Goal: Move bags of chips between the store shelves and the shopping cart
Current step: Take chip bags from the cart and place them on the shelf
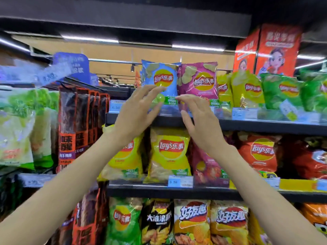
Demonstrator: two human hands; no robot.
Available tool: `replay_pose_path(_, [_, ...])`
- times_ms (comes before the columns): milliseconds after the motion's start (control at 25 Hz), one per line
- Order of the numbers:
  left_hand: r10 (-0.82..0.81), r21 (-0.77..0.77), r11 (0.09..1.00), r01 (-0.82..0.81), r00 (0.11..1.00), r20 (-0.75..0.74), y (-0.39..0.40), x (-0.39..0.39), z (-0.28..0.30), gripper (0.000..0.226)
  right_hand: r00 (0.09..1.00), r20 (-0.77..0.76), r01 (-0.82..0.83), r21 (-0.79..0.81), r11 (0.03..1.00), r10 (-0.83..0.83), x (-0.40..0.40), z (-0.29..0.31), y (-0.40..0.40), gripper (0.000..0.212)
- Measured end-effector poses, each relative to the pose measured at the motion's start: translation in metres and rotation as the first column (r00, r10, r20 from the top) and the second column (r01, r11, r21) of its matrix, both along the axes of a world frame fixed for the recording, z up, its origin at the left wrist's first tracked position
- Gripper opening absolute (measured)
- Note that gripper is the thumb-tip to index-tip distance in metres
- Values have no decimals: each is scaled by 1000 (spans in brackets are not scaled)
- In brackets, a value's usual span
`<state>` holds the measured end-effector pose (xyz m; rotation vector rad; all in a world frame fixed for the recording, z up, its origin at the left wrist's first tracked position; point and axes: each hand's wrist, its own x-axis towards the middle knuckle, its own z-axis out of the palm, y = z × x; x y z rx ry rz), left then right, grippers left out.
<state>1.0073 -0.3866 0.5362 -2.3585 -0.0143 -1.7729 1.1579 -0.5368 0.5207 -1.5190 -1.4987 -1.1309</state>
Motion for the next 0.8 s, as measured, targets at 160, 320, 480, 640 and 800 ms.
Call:
replay_pose_path(160, [42, -181, 983, -42, 999, -3, 20, 15, 45, 56, 955, 28, 295, 34, 955, -296, 35, 29, 11, 50])
replay_pose_path(320, [107, -297, 937, -185, 960, -260, 31, 38, 62, 75, 918, -64, 375, -178, 910, -391, 56, 48, 15, 58])
replay_pose_path(480, [6, -337, 928, -161, 908, -419, 40, 45, 71, 86, 919, -20, 379, -222, 898, -393, 61, 45, 24, 60])
replay_pose_path(640, [-37, -360, 918, -166, 869, -494, 53, 47, 76, 92, 920, -14, 378, -243, 894, -392, 55, 46, 35, 62])
replay_pose_path(800, [-37, -365, 916, -169, 868, -496, 55, 48, 72, 96, 917, -10, 382, -264, 886, -398, 59, 46, 31, 65])
